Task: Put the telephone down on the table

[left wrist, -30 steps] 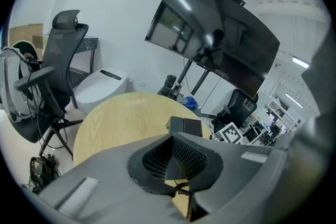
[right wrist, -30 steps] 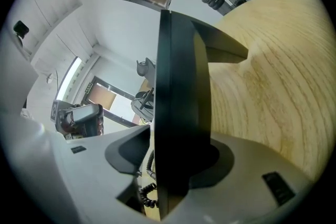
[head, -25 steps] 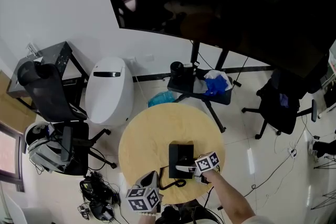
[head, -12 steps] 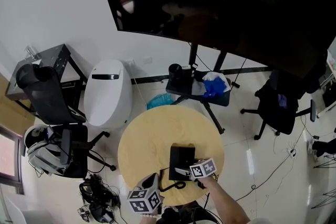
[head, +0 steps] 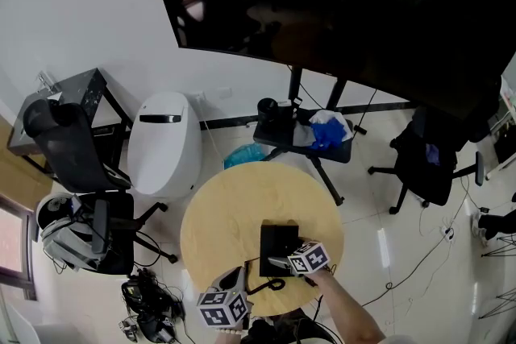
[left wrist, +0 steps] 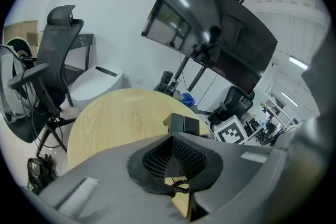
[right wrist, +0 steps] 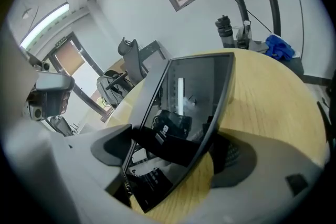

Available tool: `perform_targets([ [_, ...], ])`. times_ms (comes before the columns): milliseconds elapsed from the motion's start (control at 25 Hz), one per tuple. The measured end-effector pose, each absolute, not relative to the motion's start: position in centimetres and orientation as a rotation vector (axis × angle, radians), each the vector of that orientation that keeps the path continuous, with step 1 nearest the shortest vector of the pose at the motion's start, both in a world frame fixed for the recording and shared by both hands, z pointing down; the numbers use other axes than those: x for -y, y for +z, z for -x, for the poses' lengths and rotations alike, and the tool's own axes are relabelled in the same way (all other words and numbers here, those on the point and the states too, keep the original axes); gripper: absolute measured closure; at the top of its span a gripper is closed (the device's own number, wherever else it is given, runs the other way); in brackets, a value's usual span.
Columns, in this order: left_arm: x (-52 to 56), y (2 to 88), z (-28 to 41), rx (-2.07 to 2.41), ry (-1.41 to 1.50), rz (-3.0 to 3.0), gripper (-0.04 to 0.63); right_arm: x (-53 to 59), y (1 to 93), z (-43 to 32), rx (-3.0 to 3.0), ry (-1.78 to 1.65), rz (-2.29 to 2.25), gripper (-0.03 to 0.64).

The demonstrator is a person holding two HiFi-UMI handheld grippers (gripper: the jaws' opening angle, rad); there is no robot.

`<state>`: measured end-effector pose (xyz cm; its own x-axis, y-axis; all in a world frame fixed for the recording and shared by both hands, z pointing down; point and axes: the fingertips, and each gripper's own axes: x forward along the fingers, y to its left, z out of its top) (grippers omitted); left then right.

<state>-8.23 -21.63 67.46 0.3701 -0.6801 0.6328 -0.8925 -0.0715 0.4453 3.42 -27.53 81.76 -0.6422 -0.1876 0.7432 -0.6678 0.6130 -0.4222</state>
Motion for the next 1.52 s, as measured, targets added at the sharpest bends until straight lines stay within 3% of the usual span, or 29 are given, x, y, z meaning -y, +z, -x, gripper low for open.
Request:
perform_targets([
  [560, 21.7, 66.8, 8.7, 1.369, 0.334, -1.857, 0.604, 27.5, 80.2, -5.2, 2.185, 1.019, -0.791, 0.147],
  [880, 20.3, 66.1, 9.2, 1.356, 0.334, -1.933, 0.604, 25.2, 74.1, -9.3, 2.208, 0.966, -1.087, 0.150],
  [960, 19.5, 65.7, 8.9, 1.341, 0.315, -1.952, 0.604, 24.2, 72.2, -10.1, 2.229, 1.004, -1.180, 0.216],
  [1200, 17.5, 65.1, 7.9, 1.302, 0.281, -1.991, 0.604, 20.5, 67.5, -12.0, 2.277, 1.047, -1.433, 0.322],
  [1240, 17.2, 65.0, 7.7, 1.301, 0.279, -1.994, 0.604, 19.8, 66.8, -12.1, 2.286, 1.061, -1.464, 0.379],
  [1320, 16.6, 64.6, 7.4, 1.305, 0.278, -2.002, 0.604, 18.2, 65.5, -12.5, 2.295, 1.057, -1.523, 0.416],
  [1360, 16.4, 64.4, 7.1, 1.309, 0.278, -2.009, 0.604, 17.5, 65.0, -12.7, 2.292, 1.044, -1.550, 0.484],
  [1440, 15.8, 63.8, 6.4, 1.318, 0.281, -2.025, 0.604, 16.0, 64.3, -13.3, 2.283, 1.012, -1.594, 0.512],
  [1480, 15.4, 63.5, 6.0, 1.322, 0.285, -2.032, 0.604, 15.1, 63.9, -13.6, 2.287, 1.001, -1.608, 0.579],
  [1520, 14.9, 63.4, 5.6, 1.326, 0.288, -2.036, 0.604, 14.1, 63.5, -13.7, 2.302, 0.997, -1.610, 0.595],
])
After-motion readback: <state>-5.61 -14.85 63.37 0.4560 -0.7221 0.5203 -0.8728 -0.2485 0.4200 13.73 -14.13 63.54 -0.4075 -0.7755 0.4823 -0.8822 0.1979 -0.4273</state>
